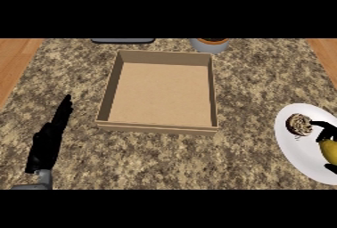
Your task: Pick the lemon from the plate and place it in the cardboard box
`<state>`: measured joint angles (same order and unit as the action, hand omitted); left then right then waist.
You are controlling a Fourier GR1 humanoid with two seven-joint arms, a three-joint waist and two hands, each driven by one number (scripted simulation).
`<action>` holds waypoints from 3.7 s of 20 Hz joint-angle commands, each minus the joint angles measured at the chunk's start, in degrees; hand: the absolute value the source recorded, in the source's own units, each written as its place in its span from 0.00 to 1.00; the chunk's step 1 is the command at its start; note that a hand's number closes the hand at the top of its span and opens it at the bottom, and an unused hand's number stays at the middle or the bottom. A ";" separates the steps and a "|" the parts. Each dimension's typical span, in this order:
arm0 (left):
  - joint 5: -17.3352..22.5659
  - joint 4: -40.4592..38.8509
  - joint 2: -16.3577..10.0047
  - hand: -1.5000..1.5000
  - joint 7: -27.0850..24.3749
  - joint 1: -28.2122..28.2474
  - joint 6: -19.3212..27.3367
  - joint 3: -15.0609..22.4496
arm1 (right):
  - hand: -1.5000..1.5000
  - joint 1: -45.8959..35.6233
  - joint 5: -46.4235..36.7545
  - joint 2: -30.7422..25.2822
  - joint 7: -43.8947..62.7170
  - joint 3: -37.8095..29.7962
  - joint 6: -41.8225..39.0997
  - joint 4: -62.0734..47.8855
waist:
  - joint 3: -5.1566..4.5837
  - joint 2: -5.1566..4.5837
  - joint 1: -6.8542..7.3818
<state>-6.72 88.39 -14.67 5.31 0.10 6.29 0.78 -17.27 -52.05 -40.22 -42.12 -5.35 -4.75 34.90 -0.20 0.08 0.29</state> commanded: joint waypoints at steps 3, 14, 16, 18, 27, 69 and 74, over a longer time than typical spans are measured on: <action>-0.90 3.02 0.57 0.50 1.16 2.08 -0.36 -0.45 | 1.00 0.56 0.97 3.10 -2.63 -2.31 8.30 -0.60 | 0.22 -0.06 -0.04; -1.60 0.58 1.41 0.50 1.39 -5.17 -2.42 3.06 | 1.00 -33.49 -9.42 11.54 -0.97 7.52 5.56 -7.35 | 0.48 -2.14 6.43; -2.40 0.00 1.72 0.50 0.09 -2.84 -1.50 3.16 | 1.00 -36.50 -9.46 11.77 -1.94 6.60 7.66 -9.70 | 0.44 -2.00 6.04; -1.29 1.11 1.10 0.50 1.78 -3.87 -2.17 1.98 | 1.00 -39.88 -8.77 11.57 -3.39 5.29 7.30 -12.73 | 0.39 -1.61 4.84; -2.04 -0.52 2.36 0.50 -0.07 -2.46 -0.61 1.70 | 1.00 -48.57 4.73 14.43 -19.23 -4.41 -9.44 -16.81 | 0.31 -1.18 3.12; -3.13 -2.00 3.28 0.50 1.09 -6.65 -3.24 0.74 | 0.00 -59.14 13.24 40.21 6.85 6.46 -4.13 -26.48 | 0.15 -1.34 5.53; -3.55 -2.74 3.48 0.50 -1.74 -3.55 -2.76 0.70 | 0.00 -59.66 22.75 40.21 7.59 -2.01 -5.16 -26.20 | 0.15 -1.43 5.04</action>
<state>-10.15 87.20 -11.61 5.67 -4.33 3.16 1.72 -76.41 -35.22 -0.03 -35.17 -2.56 -9.57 8.57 -0.02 -1.26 5.70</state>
